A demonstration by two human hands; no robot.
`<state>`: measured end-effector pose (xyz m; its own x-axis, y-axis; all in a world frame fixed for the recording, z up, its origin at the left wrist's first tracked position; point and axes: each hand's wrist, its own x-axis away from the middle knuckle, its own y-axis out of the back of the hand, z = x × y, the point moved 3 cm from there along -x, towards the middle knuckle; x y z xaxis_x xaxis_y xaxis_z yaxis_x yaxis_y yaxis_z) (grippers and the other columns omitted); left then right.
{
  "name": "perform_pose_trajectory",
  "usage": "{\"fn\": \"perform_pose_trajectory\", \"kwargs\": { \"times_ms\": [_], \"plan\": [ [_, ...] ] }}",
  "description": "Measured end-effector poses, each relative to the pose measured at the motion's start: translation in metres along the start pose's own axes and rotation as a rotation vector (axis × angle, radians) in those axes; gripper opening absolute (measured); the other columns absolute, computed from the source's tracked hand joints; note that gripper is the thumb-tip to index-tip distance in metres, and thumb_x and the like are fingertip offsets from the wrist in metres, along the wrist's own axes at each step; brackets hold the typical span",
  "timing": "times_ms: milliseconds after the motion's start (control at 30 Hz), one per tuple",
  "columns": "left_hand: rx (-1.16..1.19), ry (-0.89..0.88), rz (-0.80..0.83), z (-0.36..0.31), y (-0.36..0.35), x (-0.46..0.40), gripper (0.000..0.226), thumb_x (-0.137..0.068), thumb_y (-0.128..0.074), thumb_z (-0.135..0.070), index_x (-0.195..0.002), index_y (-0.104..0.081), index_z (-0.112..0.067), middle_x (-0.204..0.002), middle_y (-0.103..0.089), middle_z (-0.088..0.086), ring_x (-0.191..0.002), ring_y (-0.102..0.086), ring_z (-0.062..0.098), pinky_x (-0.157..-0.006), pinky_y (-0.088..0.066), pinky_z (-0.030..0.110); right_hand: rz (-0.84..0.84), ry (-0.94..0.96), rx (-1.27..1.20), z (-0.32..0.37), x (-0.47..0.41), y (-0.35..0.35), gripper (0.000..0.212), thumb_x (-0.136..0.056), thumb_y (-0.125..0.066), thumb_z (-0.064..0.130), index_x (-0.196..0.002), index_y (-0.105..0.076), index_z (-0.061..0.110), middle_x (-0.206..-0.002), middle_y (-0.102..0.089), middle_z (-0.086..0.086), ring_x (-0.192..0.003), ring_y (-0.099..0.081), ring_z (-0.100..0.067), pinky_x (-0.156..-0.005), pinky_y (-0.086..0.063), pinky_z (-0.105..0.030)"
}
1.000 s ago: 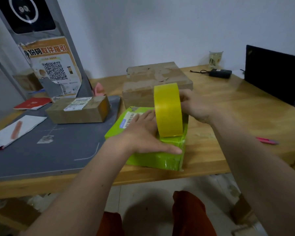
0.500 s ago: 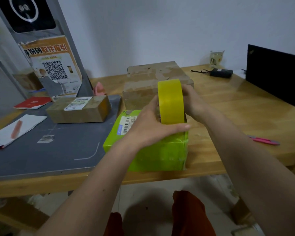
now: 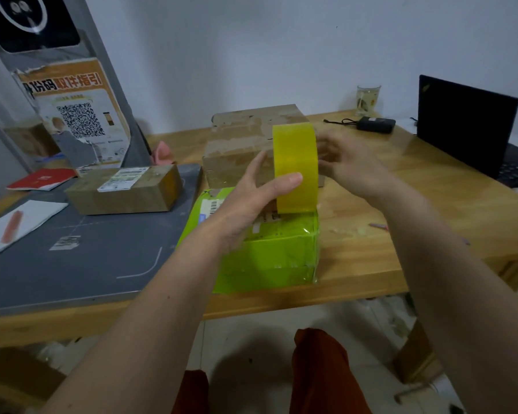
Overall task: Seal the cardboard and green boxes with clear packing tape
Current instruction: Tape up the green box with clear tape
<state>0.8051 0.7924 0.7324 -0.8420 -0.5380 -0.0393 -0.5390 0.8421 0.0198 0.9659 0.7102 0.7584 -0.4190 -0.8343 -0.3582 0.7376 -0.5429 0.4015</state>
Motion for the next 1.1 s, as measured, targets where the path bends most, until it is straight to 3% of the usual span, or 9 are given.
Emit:
{"fn": "perform_pose_trajectory", "kwargs": {
  "times_ms": [100, 233, 333, 533, 700, 833, 900, 1033, 1100],
  "plan": [
    [0.079, -0.008, 0.015, -0.001, -0.001, 0.003, 0.135, -0.035, -0.093, -0.059, -0.15, -0.03, -0.028, -0.123, -0.068, 0.004, -0.109, -0.068, 0.027, -0.091, -0.055, 0.044, -0.122, -0.246, 0.383, -0.048, 0.017, 0.027, 0.027, -0.1, -0.048, 0.012, -0.125, -0.06, 0.008, -0.123, -0.06, -0.005, -0.112, -0.055, -0.019, -0.086, -0.042, -0.025],
    [0.112, -0.025, 0.026, -0.003, -0.003, 0.003, 0.135, -0.036, -0.095, -0.053, -0.15, -0.03, -0.025, -0.123, -0.068, 0.005, -0.109, -0.067, 0.028, -0.088, -0.056, 0.045, -0.13, -0.645, 0.866, -0.107, 0.063, 0.052, 0.02, -0.097, -0.046, 0.009, -0.105, -0.063, 0.003, -0.109, -0.063, -0.018, -0.102, -0.055, -0.037, -0.079, -0.049, -0.039],
    [0.133, -0.045, 0.03, -0.004, -0.004, 0.004, 0.135, -0.035, -0.096, -0.052, -0.151, -0.03, -0.024, -0.122, -0.069, 0.005, -0.11, -0.067, 0.029, -0.088, -0.057, 0.047, -0.063, -0.689, 1.001, -0.121, 0.082, 0.055, 0.017, -0.096, -0.043, 0.004, -0.084, -0.055, 0.002, -0.081, -0.051, -0.011, -0.085, -0.048, -0.032, -0.071, -0.042, -0.039],
    [0.157, -0.036, 0.031, -0.005, -0.004, 0.007, 0.138, -0.032, -0.096, -0.05, -0.15, -0.029, -0.027, -0.11, -0.073, 0.0, -0.098, -0.071, 0.027, -0.069, -0.058, 0.036, -0.174, -0.627, 1.036, -0.129, 0.088, 0.064, 0.015, -0.095, -0.054, 0.007, -0.081, -0.059, 0.002, -0.084, -0.051, -0.013, -0.079, -0.05, -0.03, -0.065, -0.044, -0.038],
    [0.192, -0.034, 0.022, -0.005, -0.004, 0.007, 0.138, -0.033, -0.097, -0.048, -0.151, -0.03, -0.023, -0.117, -0.07, 0.008, -0.1, -0.069, 0.03, -0.066, -0.058, 0.036, -0.338, -0.303, 0.721, -0.084, 0.093, 0.053, 0.023, -0.095, -0.056, 0.011, -0.115, -0.067, 0.01, -0.104, -0.057, -0.008, -0.087, -0.052, -0.021, -0.068, -0.039, -0.03],
    [0.211, -0.035, 0.024, -0.005, -0.003, 0.006, 0.14, -0.033, -0.098, -0.046, -0.152, -0.028, -0.022, -0.114, -0.071, 0.008, -0.096, -0.07, 0.03, -0.066, -0.058, 0.037, -0.167, 0.134, 0.362, -0.016, 0.122, 0.029, 0.034, -0.089, -0.061, 0.008, -0.118, -0.064, 0.025, -0.094, -0.061, 0.019, -0.081, -0.057, -0.003, -0.065, -0.043, -0.011],
    [0.219, -0.039, 0.022, -0.005, -0.002, 0.006, 0.14, -0.033, -0.098, -0.045, -0.152, -0.027, -0.021, -0.112, -0.072, 0.007, -0.095, -0.071, 0.03, -0.066, -0.058, 0.037, -0.091, 0.291, 0.276, -0.001, 0.135, 0.019, 0.036, -0.084, -0.065, 0.002, -0.114, -0.067, 0.022, -0.094, -0.066, 0.014, -0.082, -0.062, -0.004, -0.069, -0.047, -0.012],
    [0.236, -0.04, 0.032, -0.004, -0.003, 0.006, 0.143, -0.032, -0.099, -0.043, -0.152, -0.026, -0.02, -0.108, -0.073, 0.005, -0.094, -0.071, 0.029, -0.067, -0.058, 0.038, -0.146, 0.381, 0.663, 0.009, 0.13, 0.001, 0.037, -0.084, -0.066, -0.005, -0.108, -0.073, 0.022, -0.092, -0.069, 0.002, -0.08, -0.064, -0.019, -0.057, -0.048, -0.032],
    [0.247, -0.047, 0.029, -0.005, -0.004, 0.008, 0.141, -0.032, -0.099, -0.042, -0.152, -0.027, -0.019, -0.109, -0.073, 0.007, -0.095, -0.071, 0.03, -0.069, -0.058, 0.04, -0.198, 0.4, 0.859, 0.016, 0.123, -0.006, 0.038, -0.08, -0.066, -0.011, -0.104, -0.076, 0.018, -0.086, -0.069, -0.004, -0.073, -0.062, -0.028, -0.05, -0.044, -0.032]
  ]
}}
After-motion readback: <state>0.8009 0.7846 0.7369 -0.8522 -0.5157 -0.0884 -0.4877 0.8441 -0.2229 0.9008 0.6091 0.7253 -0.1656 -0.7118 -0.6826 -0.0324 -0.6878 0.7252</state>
